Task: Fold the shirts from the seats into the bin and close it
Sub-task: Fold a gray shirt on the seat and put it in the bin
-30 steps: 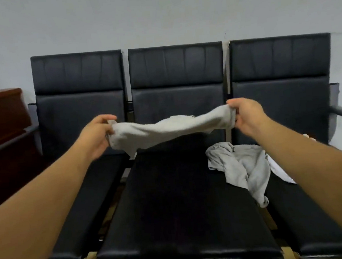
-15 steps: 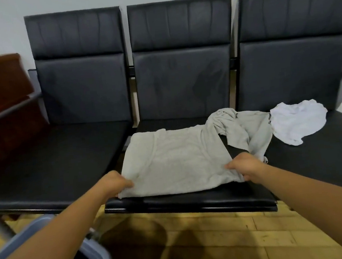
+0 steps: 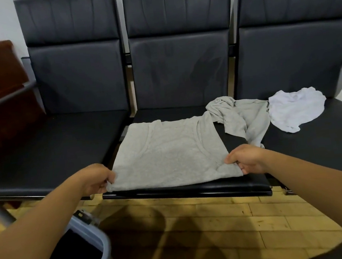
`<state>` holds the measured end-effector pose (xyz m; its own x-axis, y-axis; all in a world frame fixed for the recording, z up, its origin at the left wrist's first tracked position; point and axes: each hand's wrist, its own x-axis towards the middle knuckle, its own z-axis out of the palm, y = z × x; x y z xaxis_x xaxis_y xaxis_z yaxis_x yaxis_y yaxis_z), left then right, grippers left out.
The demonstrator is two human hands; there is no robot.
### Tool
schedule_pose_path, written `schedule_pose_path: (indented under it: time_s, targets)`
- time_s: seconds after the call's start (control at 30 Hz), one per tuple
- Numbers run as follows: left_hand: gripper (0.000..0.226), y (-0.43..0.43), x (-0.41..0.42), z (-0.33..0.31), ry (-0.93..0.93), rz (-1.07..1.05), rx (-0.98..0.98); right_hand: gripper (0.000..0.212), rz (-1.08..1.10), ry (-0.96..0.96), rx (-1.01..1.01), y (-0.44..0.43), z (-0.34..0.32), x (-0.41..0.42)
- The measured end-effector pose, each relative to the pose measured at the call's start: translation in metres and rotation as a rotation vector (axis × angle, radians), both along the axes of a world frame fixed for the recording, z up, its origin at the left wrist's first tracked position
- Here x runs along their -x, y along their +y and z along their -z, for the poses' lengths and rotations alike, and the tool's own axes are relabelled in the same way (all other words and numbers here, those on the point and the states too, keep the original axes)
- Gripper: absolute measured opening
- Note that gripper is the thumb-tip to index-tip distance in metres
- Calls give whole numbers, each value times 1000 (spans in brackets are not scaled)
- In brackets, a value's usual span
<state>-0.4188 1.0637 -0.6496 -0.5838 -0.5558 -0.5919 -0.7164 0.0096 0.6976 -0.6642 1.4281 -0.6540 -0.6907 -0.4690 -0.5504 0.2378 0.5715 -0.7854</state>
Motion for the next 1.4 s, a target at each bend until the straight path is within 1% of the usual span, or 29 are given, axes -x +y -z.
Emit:
schedule_pose_path:
  time_s: [0.03, 0.1, 0.13, 0.17, 0.2, 0.23, 0.27, 0.33, 0.37, 0.4, 0.43, 0.47, 0.53, 0.57, 0.63, 0.67, 0.7, 0.77, 0.83, 0.87, 0.93, 1.0, 1.03, 1.1, 1.17, 1.23, 1.3, 1.4]
  targets:
    - [28, 0, 0, 0, -44, 22, 34, 12, -43, 37, -50, 0, -4, -2]
    - [19, 3, 1, -3, -113, 74, 146, 13, -141, 175, -227, -3, -14, -3]
    - [13, 4, 4, -5, -151, 110, 231, 14, -203, 272, -345, -6, -17, -2]
    - [12, 6, 6, -7, -175, 150, 315, 16, -258, 392, -468, -9, -20, -1]
    - [18, 7, 10, -7, -175, 177, 392, 18, -300, 541, -573, -14, -20, 0]
    - [30, 9, 14, -5, -160, 178, 473, 19, -311, 695, -624, -18, -16, 2]
    - [39, 11, 19, -2, -113, 156, 583, 20, -297, 820, -604, -22, -11, 3]
    - [45, 21, 29, 5, 54, 194, 803, 29, -308, 954, -464, -30, 5, 3]
    - [48, 29, 34, 9, 132, 259, 857, 36, -354, 973, -418, -34, 14, 2]
    - [56, 37, 39, 14, 180, 345, 864, 43, -399, 955, -393, -38, 23, 0]
    - [66, 46, 42, 17, 190, 433, 849, 52, -435, 922, -392, -42, 31, -2]
    - [76, 49, 45, 22, 164, 521, 826, 59, -470, 900, -418, -45, 39, -3]
    - [98, 53, 48, 30, 33, 670, 812, 71, -531, 901, -516, -48, 53, -6]
    - [112, 53, 47, 33, -43, 720, 810, 73, -541, 894, -556, -48, 57, -6]
    - [144, 50, 44, 38, -127, 760, 831, 76, -534, 867, -603, -44, 61, -9]
    - [151, 50, 41, 39, -150, 775, 842, 78, -525, 854, -616, -39, 61, -13]
    - [153, 49, 38, 40, -170, 797, 848, 79, -518, 841, -626, -34, 61, -16]
    - [145, 49, 31, 39, -171, 822, 840, 82, -517, 805, -650, -26, 57, -23]
    - [125, 48, 29, 34, -108, 770, 806, 79, -496, 820, -648, -24, 49, -23]
    - [112, 47, 31, 32, -57, 712, 803, 71, -449, 853, -611, -27, 43, -19]
    - [87, 46, 43, 29, 53, 612, 883, 50, -331, 954, -503, -40, 31, -3]
    - [73, 42, 61, 30, 126, 579, 946, 40, -291, 1034, -430, -60, 24, 22]
    - [72, 39, 71, 33, 130, 586, 932, 37, -301, 1031, -412, -71, 23, 34]
    - [76, 34, 86, 42, 56, 621, 839, 35, -339, 977, -392, -92, 26, 53]
    - [78, 30, 97, 53, -24, 658, 800, 40, -362, 916, -396, -101, 36, 67]
    - [75, 26, 104, 56, -41, 645, 839, 52, -325, 927, -484, -95, 50, 81]
    - [70, 15, 112, 50, 7, 575, 850, 57, -261, 945, -586, -83, 63, 99]
    - [65, -12, 127, 44, 33, 473, 942, 47, -141, 1034, -601, -74, 68, 112]
